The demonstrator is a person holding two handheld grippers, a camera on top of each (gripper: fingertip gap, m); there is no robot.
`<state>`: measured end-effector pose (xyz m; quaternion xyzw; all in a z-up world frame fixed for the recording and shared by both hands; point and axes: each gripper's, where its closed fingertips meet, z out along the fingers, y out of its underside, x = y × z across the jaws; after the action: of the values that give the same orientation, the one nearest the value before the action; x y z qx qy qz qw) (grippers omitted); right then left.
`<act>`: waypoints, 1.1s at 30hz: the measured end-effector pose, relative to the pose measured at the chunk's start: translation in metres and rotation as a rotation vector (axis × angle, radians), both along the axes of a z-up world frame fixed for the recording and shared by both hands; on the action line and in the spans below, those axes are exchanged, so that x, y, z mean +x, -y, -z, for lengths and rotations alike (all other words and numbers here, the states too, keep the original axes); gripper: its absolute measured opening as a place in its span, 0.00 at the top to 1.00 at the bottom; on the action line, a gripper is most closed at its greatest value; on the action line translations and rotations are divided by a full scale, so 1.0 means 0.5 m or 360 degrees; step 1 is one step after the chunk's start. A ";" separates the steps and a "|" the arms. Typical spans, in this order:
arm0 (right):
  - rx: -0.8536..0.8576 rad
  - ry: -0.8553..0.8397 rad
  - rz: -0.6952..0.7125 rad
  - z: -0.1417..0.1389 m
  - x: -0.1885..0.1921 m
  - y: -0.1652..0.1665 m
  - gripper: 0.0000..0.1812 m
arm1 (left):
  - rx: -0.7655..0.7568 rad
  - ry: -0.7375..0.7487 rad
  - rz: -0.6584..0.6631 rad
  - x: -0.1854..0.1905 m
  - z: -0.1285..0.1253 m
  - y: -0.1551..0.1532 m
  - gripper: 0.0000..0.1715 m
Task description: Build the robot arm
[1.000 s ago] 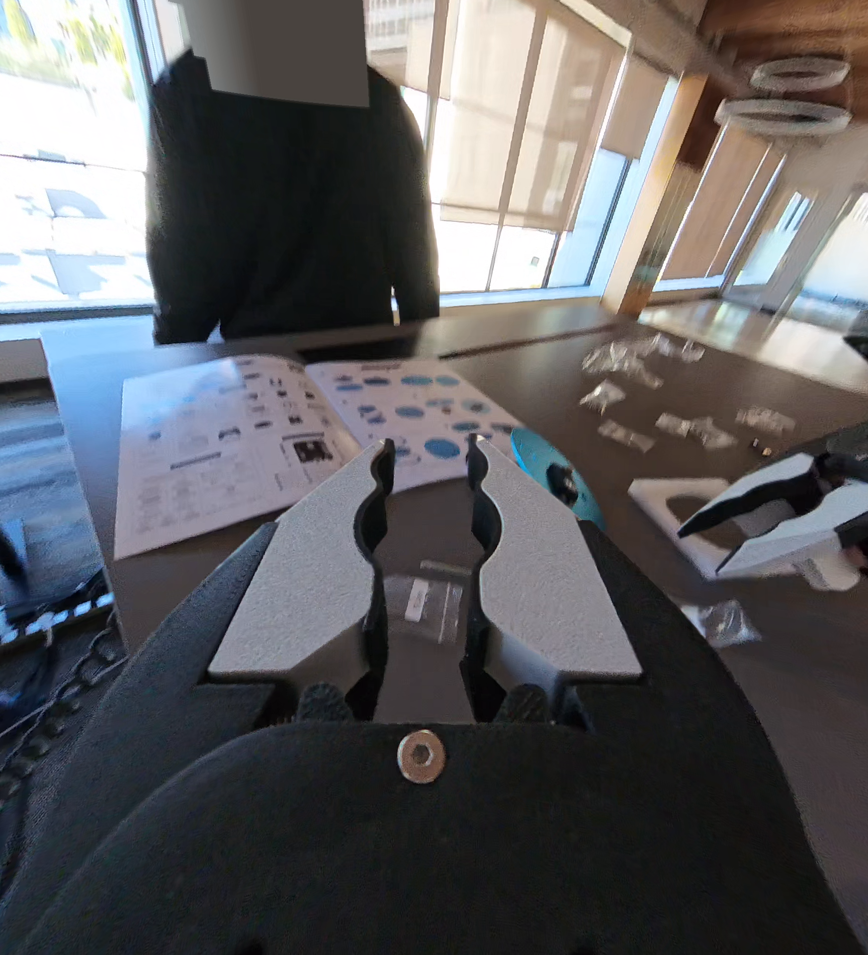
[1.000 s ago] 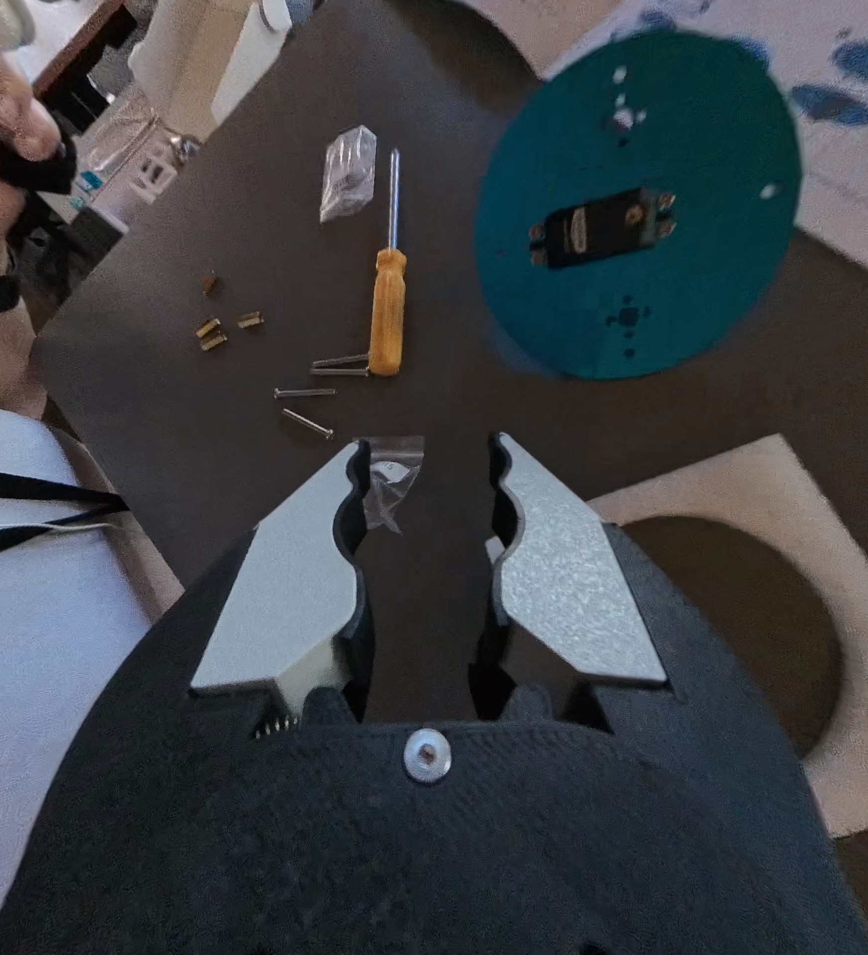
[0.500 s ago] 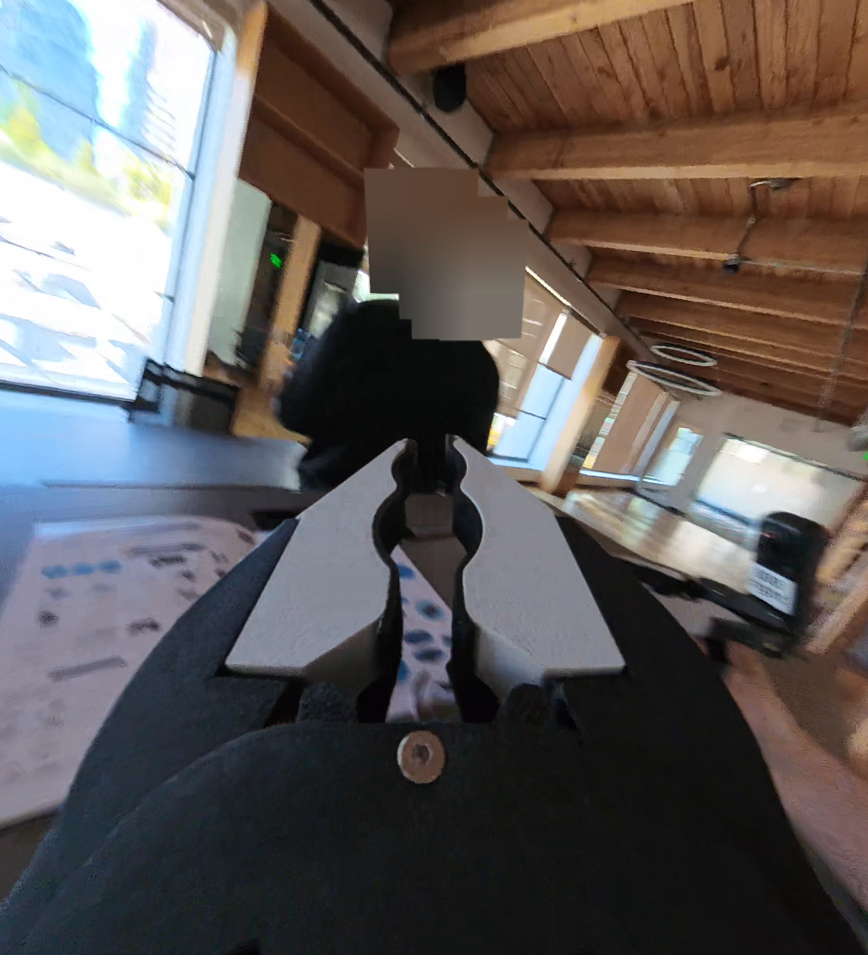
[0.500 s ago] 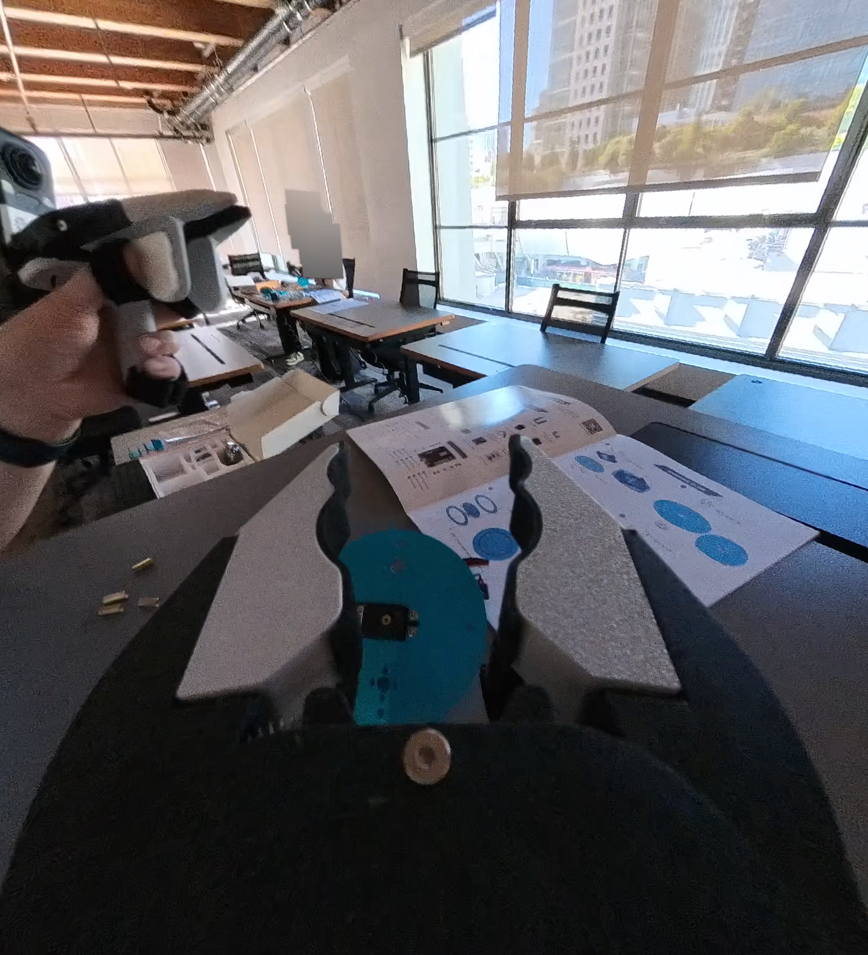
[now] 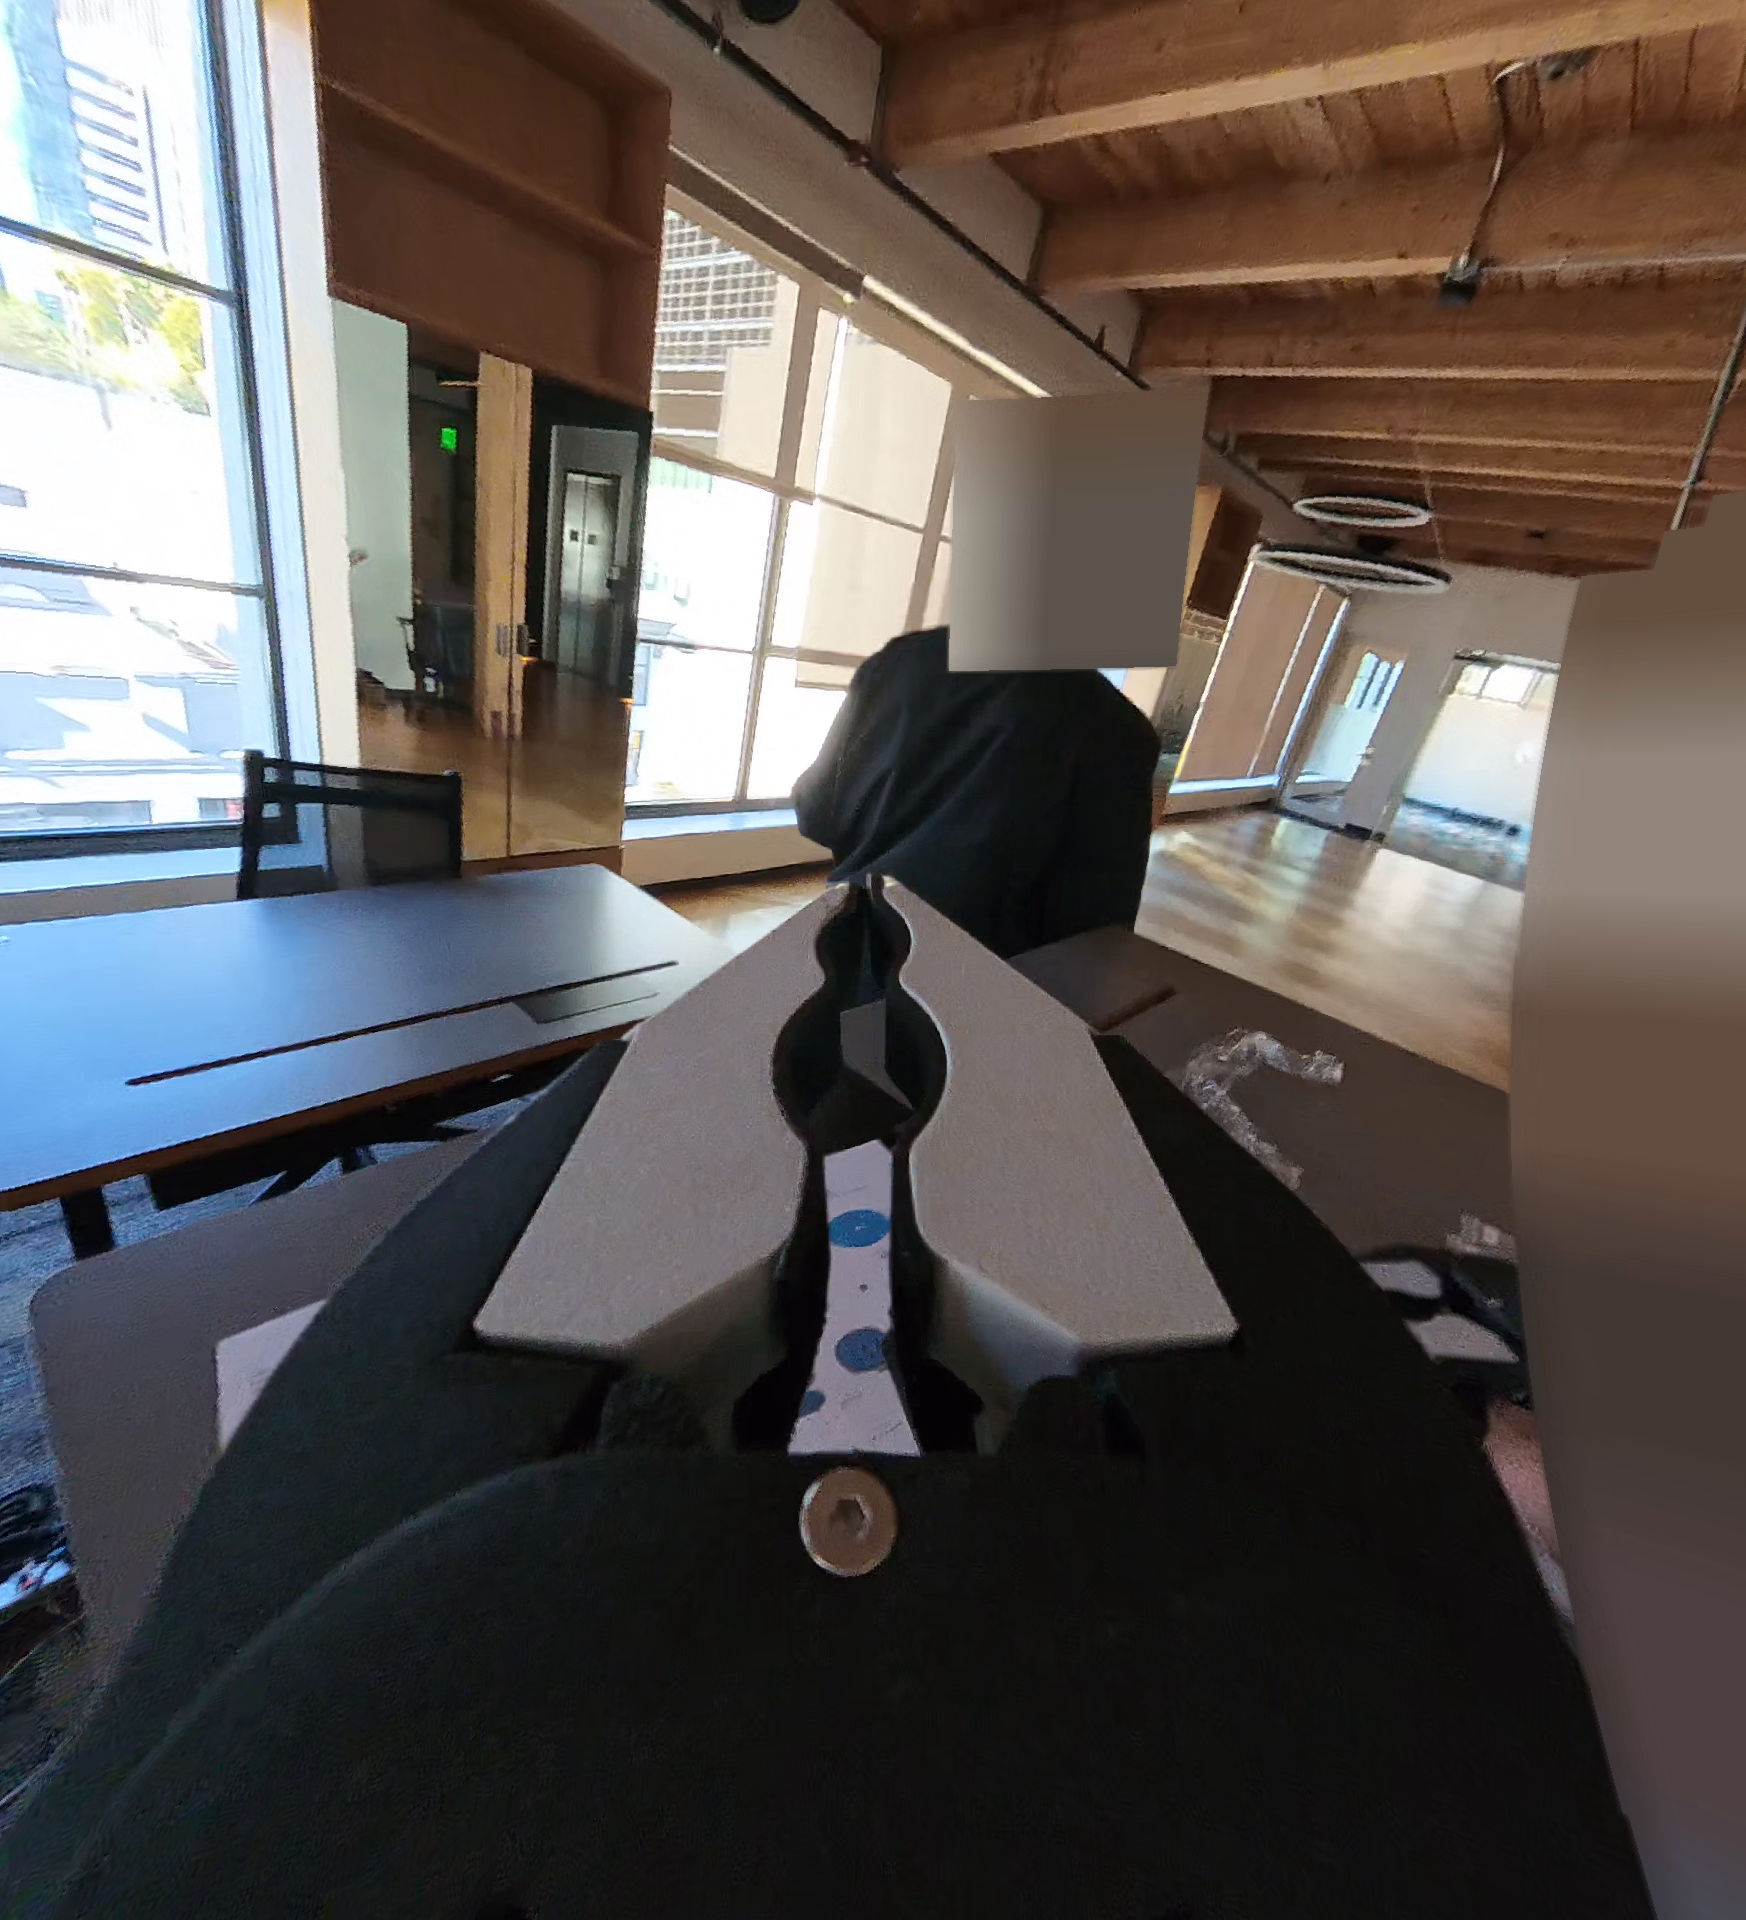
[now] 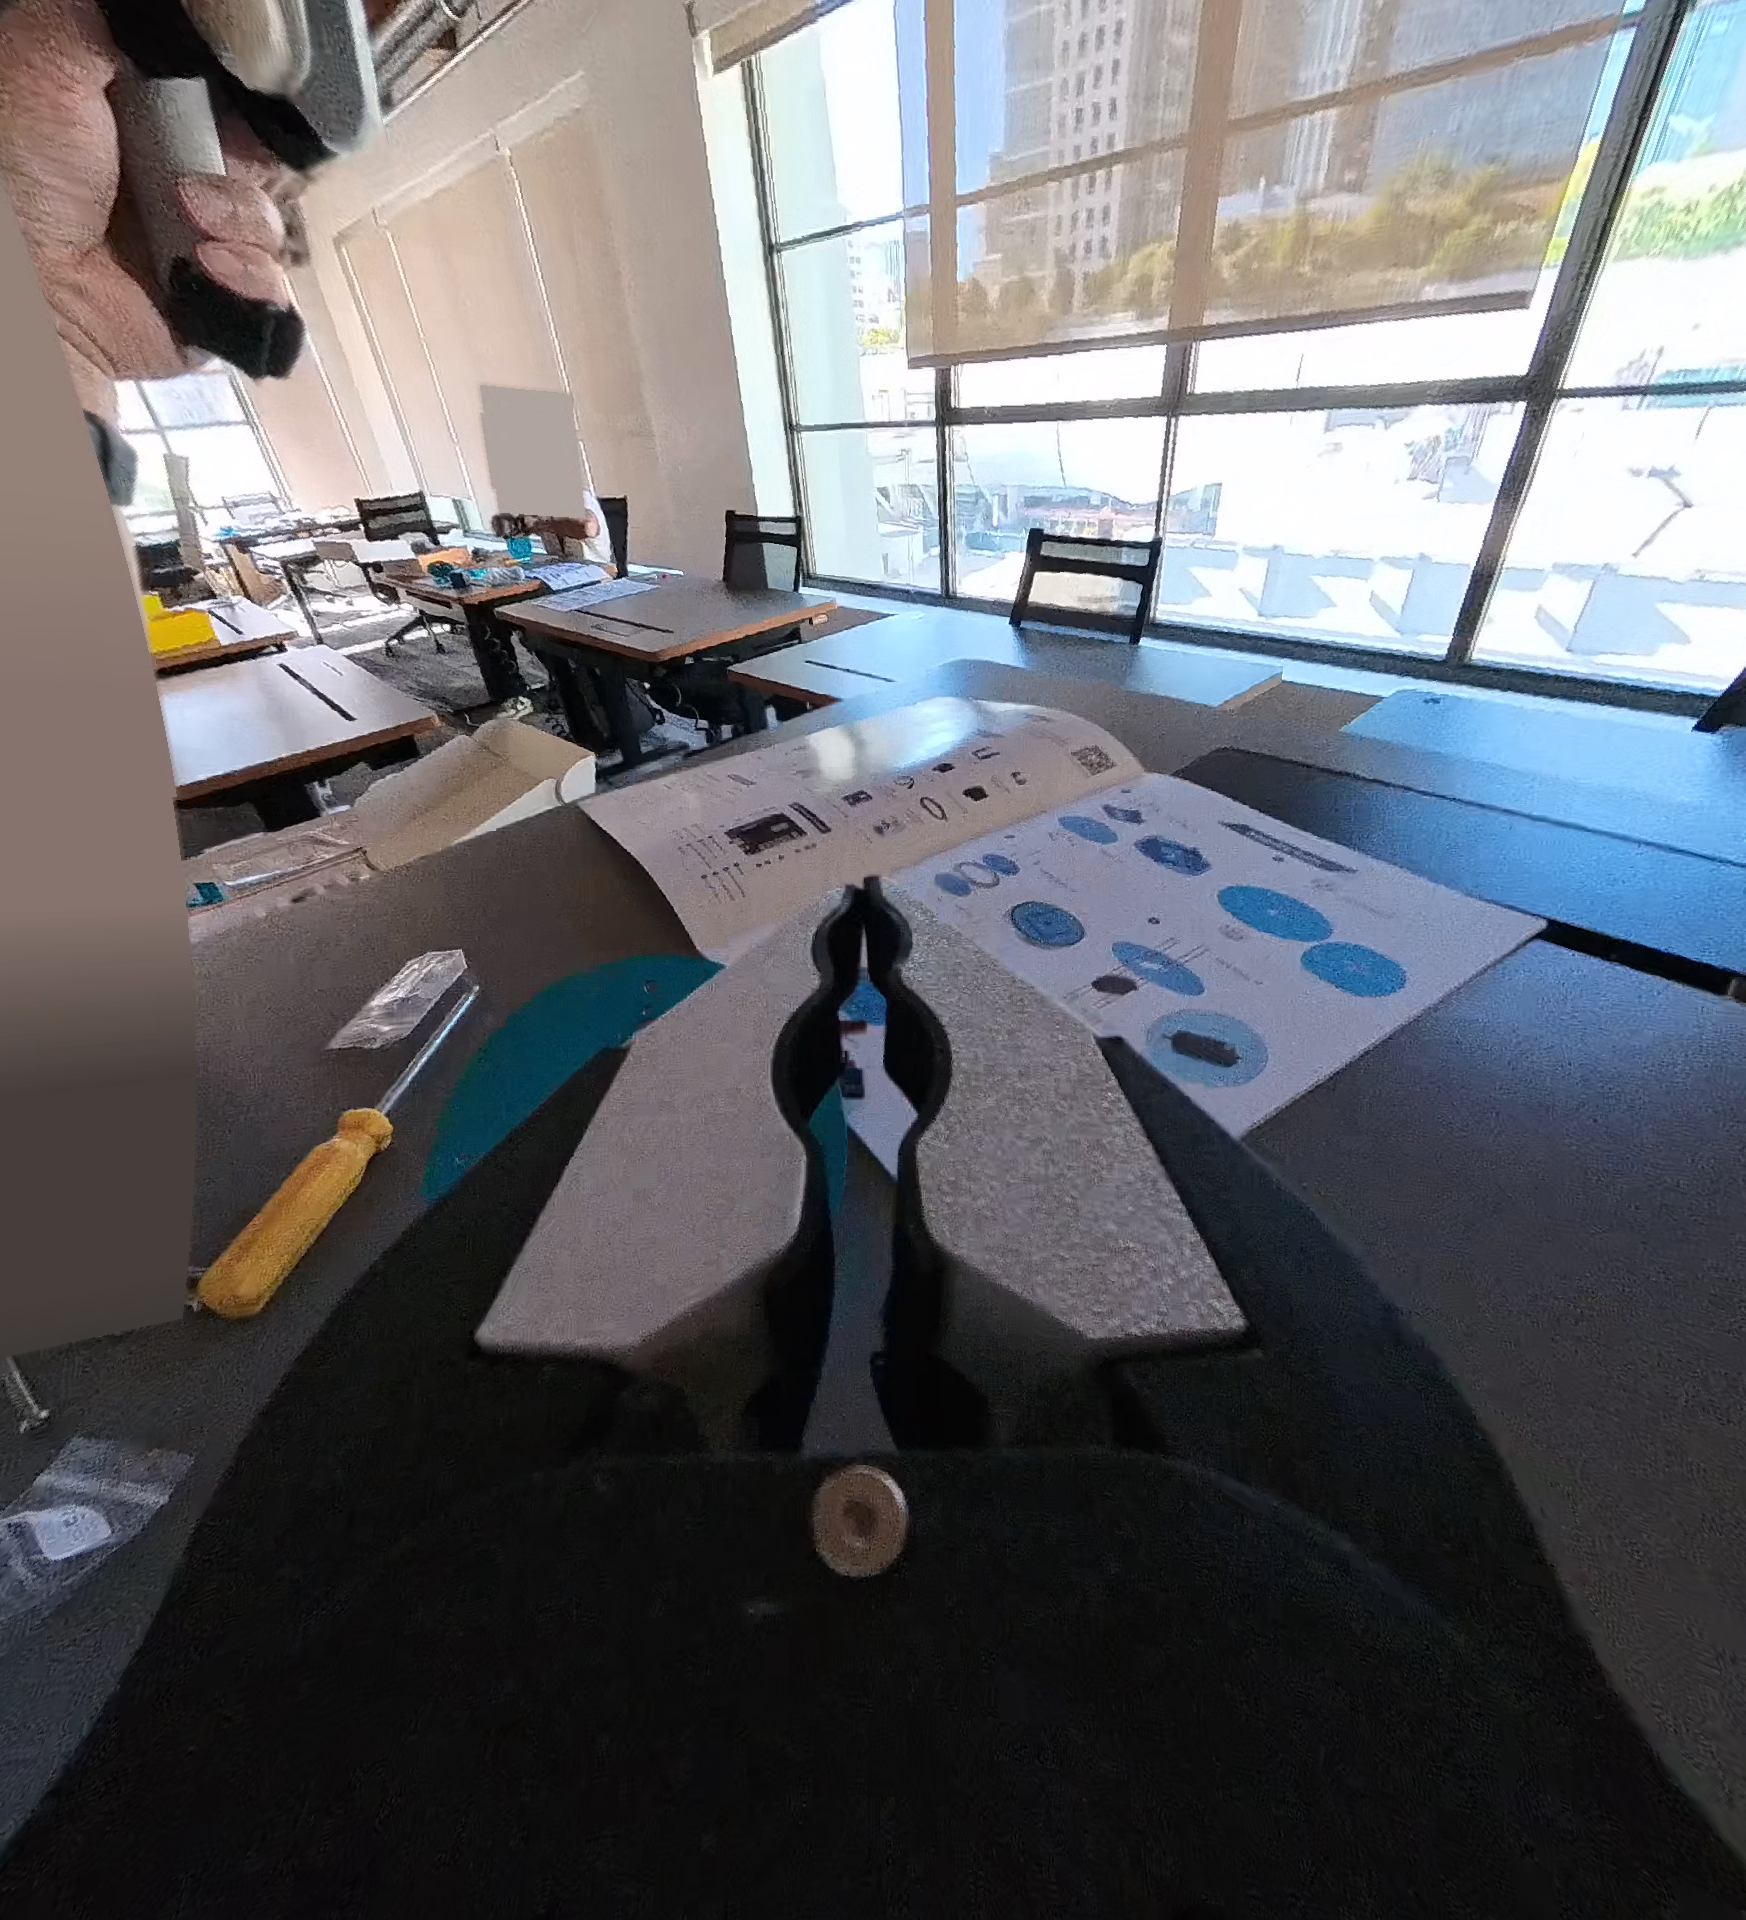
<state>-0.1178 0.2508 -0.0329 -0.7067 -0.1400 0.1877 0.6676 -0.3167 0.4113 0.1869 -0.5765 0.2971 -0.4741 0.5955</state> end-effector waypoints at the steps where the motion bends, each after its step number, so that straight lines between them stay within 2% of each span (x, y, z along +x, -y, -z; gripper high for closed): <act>1: -0.0041 -0.0003 -0.0003 0.014 0.000 -0.005 1.00 | 0.0000 0.0015 0.0022 0.006 -0.004 -0.003 1.00; 6: -0.0171 0.0140 -0.0011 0.061 -0.009 -0.018 1.00 | 0.0000 -0.0217 -0.0038 0.042 0.040 -0.026 1.00; 10: -0.0184 0.0286 0.0013 0.072 -0.014 -0.016 1.00 | -0.0033 -0.0468 -0.0184 0.055 0.097 -0.068 0.90; 11: -0.0183 0.0311 0.0011 0.072 -0.016 -0.015 1.00 | -0.0058 -0.0547 -0.0237 0.049 0.117 -0.088 0.85; 14: -0.0153 0.0388 0.0015 0.066 -0.020 -0.010 1.00 | -0.0198 -0.0692 -0.0420 -0.016 0.163 -0.151 0.84; 16: -0.0134 0.0440 0.0029 0.064 -0.021 -0.009 1.00 | -0.0275 -0.0637 -0.0492 -0.076 0.152 -0.158 0.85; 19: -0.0129 0.0506 0.0043 0.068 -0.022 -0.011 1.00 | -0.0240 -0.0528 -0.0582 -0.155 0.095 -0.113 0.86; 23: -0.0136 0.0532 0.0052 0.074 -0.022 -0.016 1.00 | 0.0096 -0.0416 -0.0801 -0.214 -0.005 -0.011 0.93; 26: -0.0153 0.0508 0.0034 0.079 -0.027 -0.017 1.00 | 0.0226 -0.0448 -0.0851 -0.212 -0.024 0.026 0.98; 29: -0.0170 0.0513 0.0015 0.088 -0.030 -0.018 1.00 | 0.0093 -0.0609 -0.0786 -0.186 0.023 0.006 0.98; 33: -0.0199 0.0544 0.0007 0.101 -0.029 -0.018 1.00 | -0.0181 -0.1075 -0.0611 -0.130 0.160 -0.058 1.00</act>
<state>-0.1322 0.2598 -0.0836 -0.7687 -0.2379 0.0717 0.5894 -0.3817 0.4403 0.1071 -0.7773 0.3364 -0.1532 0.5091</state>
